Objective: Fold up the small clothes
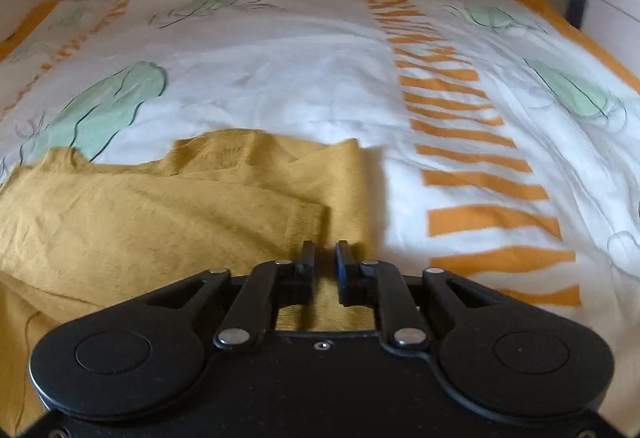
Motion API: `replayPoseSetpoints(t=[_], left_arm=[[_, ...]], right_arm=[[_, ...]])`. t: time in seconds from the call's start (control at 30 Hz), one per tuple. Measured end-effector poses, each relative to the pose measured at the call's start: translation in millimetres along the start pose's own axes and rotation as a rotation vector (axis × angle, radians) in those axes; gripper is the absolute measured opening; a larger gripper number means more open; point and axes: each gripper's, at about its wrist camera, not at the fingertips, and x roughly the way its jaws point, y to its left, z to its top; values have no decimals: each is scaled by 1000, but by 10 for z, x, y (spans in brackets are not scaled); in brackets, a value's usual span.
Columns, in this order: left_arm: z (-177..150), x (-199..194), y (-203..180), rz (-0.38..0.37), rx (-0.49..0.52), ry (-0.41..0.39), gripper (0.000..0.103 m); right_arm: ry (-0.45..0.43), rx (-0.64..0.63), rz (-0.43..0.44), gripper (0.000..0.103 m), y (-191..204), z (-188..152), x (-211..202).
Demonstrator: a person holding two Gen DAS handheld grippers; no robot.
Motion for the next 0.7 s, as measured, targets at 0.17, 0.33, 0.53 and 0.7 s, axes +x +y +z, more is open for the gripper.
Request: replayPoseSetpoints(t=[0.17,0.33,0.53,0.7], left_arm=[[-21,18,-42,-18,20,-5,70],[-66,39,-137,13,56,-25,77],[-110,59,-174,28,62,-51,86],[-132,109,-220,20,74,-70,102]], right_arm=[[-29,22,-6,71,-13,56,-89],[17,18,6,93,27,-13,-10],[35,76,51,103,-11,-123,74],[17,82,53,103,-13,-161,66]])
